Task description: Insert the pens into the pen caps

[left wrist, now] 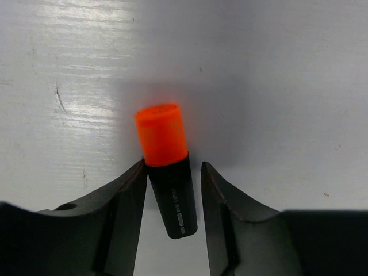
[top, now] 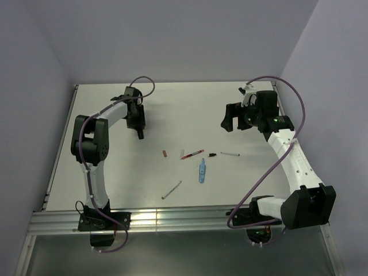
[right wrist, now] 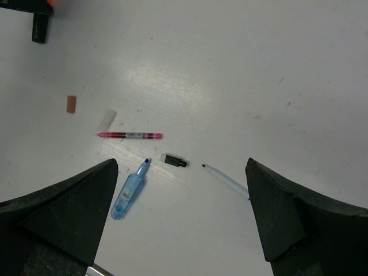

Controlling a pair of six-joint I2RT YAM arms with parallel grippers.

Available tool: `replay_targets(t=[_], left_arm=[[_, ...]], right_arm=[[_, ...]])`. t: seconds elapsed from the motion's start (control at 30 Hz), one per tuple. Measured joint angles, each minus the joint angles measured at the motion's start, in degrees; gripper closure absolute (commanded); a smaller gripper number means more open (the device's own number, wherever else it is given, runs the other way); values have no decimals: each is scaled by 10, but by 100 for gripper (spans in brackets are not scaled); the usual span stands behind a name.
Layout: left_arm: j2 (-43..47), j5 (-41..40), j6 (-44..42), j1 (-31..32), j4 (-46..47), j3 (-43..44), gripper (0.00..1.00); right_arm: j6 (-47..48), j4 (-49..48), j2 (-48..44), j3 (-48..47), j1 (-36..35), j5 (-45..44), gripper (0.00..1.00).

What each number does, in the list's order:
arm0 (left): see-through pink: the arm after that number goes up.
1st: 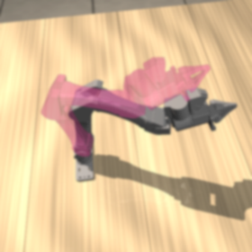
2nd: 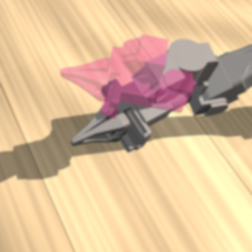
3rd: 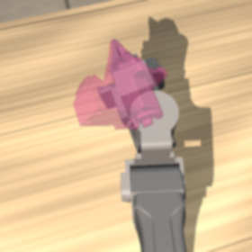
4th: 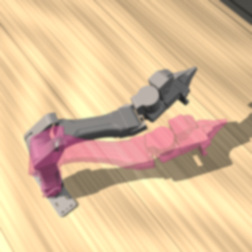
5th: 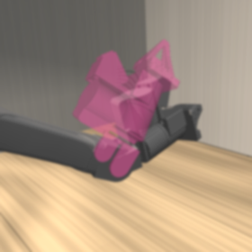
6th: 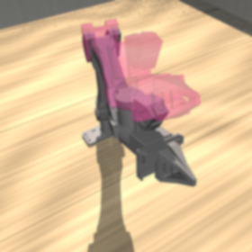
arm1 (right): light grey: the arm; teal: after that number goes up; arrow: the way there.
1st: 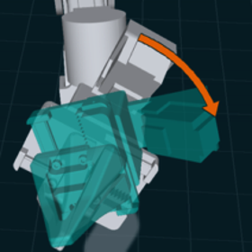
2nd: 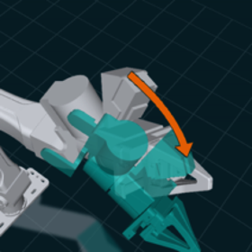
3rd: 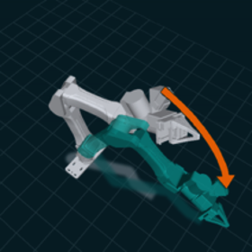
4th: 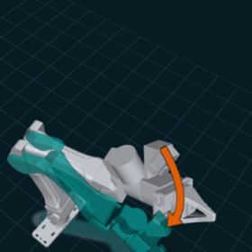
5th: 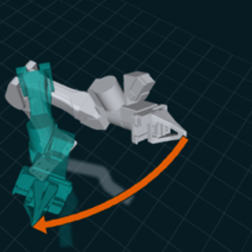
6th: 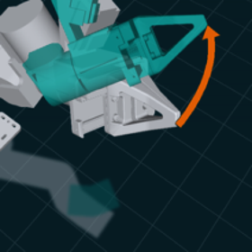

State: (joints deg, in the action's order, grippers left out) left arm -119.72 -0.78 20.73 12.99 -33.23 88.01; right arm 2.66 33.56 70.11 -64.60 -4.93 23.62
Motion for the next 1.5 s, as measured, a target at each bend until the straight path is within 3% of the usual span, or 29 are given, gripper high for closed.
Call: replay_targets(t=[0.4, 0.5, 0.7, 0.8, 0.93, 1.17, 1.5], left_arm=[[16, 9, -17, 12, -17, 2, 32], [60, 29, -45, 12, -17, 3, 26], [199, 106, -148, 30, 8, 20, 29], [242, 112, -183, 73, 18, 21, 30], [261, 108, -165, 179, 30, -9, 30], [202, 98, -81, 344, 6, -54, 32], [111, 48, -21, 402, -2, -46, 34]], right_arm=[[5, 2, -25, 0, 1, -1, 0], [16, 9, -37, -8, 6, -2, 0], [33, 14, -47, -38, 31, 24, 0], [33, 20, -52, -40, 54, 41, 0], [23, 30, -52, -39, 100, 55, 0], [6, 38, -55, -25, 159, 67, 0], [-3, 42, -56, -24, 170, 75, 0]])
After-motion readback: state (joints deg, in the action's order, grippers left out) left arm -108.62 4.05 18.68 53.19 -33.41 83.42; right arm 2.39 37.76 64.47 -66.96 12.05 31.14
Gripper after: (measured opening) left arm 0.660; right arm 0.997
